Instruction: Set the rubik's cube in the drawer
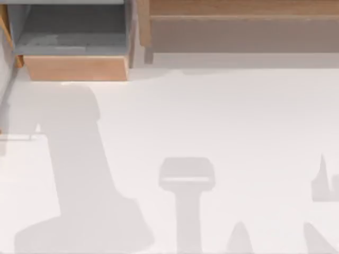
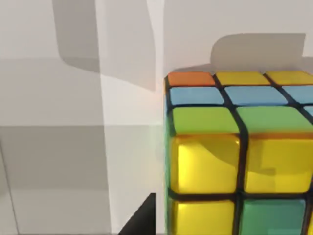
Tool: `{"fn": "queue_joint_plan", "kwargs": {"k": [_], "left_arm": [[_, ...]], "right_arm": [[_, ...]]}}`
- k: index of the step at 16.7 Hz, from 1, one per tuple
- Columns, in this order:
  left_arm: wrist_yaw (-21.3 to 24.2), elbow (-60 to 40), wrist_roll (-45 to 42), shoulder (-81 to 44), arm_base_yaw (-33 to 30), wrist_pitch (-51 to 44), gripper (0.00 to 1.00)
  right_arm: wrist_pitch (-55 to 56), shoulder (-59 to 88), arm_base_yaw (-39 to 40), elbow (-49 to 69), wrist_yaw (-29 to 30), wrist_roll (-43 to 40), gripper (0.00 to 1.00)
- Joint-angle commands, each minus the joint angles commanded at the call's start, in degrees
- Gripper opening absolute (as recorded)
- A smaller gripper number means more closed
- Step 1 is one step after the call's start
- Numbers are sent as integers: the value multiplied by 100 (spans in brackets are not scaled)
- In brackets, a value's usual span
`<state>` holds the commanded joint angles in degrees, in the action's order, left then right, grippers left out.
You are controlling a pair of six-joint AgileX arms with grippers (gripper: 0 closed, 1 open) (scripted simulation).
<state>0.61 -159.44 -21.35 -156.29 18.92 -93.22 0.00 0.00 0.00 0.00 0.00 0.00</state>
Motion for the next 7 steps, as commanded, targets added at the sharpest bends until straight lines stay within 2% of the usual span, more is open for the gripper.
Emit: {"fn": "queue_joint_plan", "kwargs": {"k": [1,2,7], "left_arm": [[0,0,0,0,0,0,98],[0,0,0,0,0,0,100],[0,0,0,0,0,0,100]], "right_arm": [[0,0,0,0,0,0,100],[0,0,0,0,0,0,100],[0,0,0,0,0,0,100]]}}
